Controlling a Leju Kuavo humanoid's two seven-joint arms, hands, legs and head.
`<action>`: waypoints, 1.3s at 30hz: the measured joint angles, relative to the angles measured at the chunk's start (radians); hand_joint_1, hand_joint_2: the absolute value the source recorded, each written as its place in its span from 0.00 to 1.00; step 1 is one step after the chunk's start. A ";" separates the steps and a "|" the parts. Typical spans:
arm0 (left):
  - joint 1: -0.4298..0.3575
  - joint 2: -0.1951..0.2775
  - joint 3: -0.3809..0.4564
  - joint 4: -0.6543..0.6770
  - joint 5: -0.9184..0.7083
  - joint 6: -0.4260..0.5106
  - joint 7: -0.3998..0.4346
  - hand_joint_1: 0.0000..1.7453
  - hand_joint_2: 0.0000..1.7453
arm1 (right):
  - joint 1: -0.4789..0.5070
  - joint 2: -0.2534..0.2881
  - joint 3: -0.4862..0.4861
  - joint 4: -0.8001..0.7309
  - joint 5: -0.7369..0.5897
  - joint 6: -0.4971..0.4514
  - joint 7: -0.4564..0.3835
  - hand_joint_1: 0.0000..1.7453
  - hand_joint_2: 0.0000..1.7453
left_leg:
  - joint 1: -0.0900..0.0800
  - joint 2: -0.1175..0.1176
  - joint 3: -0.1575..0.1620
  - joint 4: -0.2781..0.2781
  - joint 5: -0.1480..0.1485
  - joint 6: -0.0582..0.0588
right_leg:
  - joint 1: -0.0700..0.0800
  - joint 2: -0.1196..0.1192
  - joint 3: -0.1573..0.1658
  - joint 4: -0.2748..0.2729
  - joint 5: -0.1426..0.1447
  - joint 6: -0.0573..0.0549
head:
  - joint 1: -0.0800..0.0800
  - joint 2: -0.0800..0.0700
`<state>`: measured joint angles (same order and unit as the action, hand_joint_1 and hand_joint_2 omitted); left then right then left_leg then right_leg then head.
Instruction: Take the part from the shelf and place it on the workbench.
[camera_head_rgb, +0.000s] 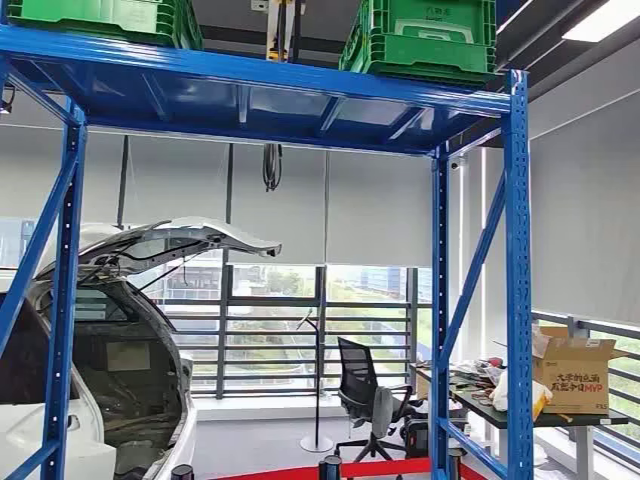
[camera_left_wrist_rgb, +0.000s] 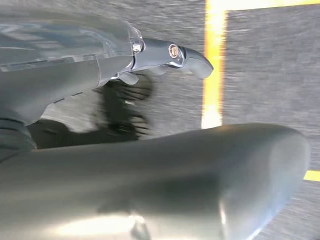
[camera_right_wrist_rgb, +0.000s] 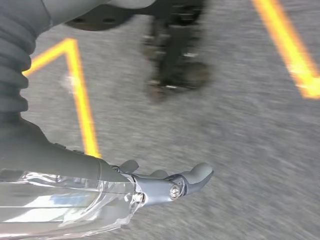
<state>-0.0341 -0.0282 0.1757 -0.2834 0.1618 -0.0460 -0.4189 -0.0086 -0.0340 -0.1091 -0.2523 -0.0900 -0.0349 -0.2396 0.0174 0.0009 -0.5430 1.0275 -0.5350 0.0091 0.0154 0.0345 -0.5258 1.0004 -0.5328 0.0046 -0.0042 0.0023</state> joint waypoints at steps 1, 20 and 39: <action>-0.003 -0.001 0.004 0.003 0.001 0.001 -0.002 0.00 0.67 | -0.003 0.000 -0.002 0.003 -0.001 -0.001 -0.002 0.00 1.00 | 0.000 0.000 0.000 0.000 0.000 0.000 | 0.000 0.000 0.000 0.000 0.000 0.000 | 0.000 0.000; -0.007 0.003 0.132 0.036 -0.054 0.057 0.023 0.00 0.00 | -0.074 -0.018 -0.287 -0.535 0.180 0.303 -0.357 0.00 1.00 | -0.002 -0.003 -0.001 0.000 0.001 0.000 | -0.001 -0.003 -0.001 0.002 0.000 0.000 | 0.000 0.000; 0.031 0.023 0.295 0.038 -0.072 0.078 0.106 0.00 0.00 | -0.128 -0.029 -0.044 -1.494 0.253 0.353 -0.131 0.00 1.00 | -0.001 -0.005 -0.002 0.000 0.001 0.000 | 0.000 -0.005 -0.002 0.002 -0.001 0.000 | 0.000 0.000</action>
<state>-0.0032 -0.0051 0.4705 -0.2453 0.0900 0.0320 -0.3131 -0.1368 -0.0628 -0.1528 -1.7465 0.1629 0.3178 -0.3706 0.0167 -0.0037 -0.5450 1.0270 -0.5343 0.0086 0.0149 0.0297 -0.5276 1.0027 -0.5334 0.0044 -0.0042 0.0023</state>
